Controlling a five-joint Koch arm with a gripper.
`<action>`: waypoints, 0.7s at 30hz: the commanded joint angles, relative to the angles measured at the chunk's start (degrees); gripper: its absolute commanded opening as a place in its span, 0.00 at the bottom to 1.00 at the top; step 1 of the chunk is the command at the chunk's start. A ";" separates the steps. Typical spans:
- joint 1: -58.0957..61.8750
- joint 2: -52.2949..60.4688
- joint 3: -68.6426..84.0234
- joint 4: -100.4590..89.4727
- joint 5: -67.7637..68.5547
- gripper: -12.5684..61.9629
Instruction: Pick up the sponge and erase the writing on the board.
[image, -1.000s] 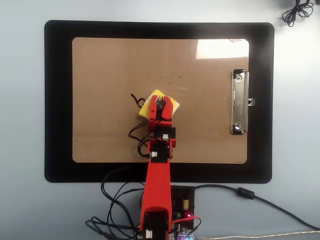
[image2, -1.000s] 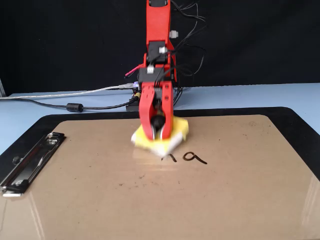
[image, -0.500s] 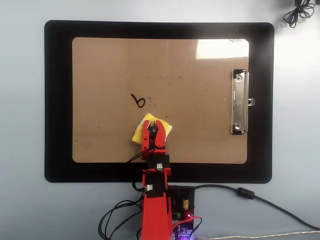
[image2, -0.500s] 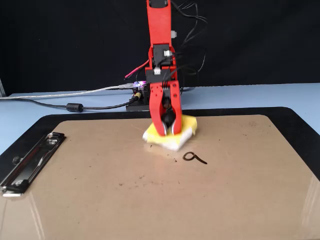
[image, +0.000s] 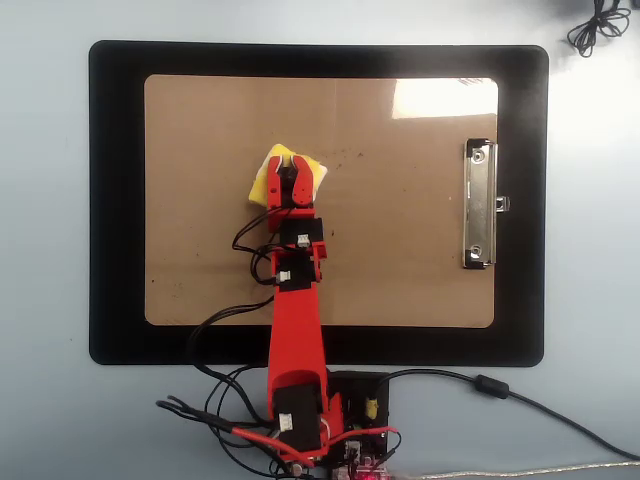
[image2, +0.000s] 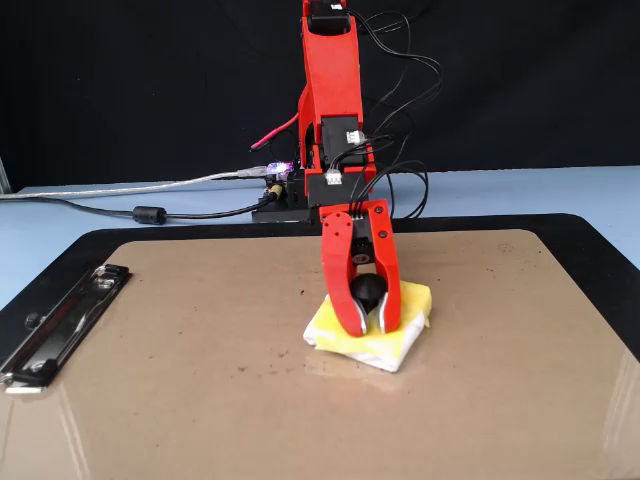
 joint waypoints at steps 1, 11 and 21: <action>-0.26 7.82 8.53 0.53 -1.76 0.06; -4.04 27.95 28.39 -0.26 -1.76 0.06; -9.93 -10.46 -7.29 -7.73 -1.85 0.06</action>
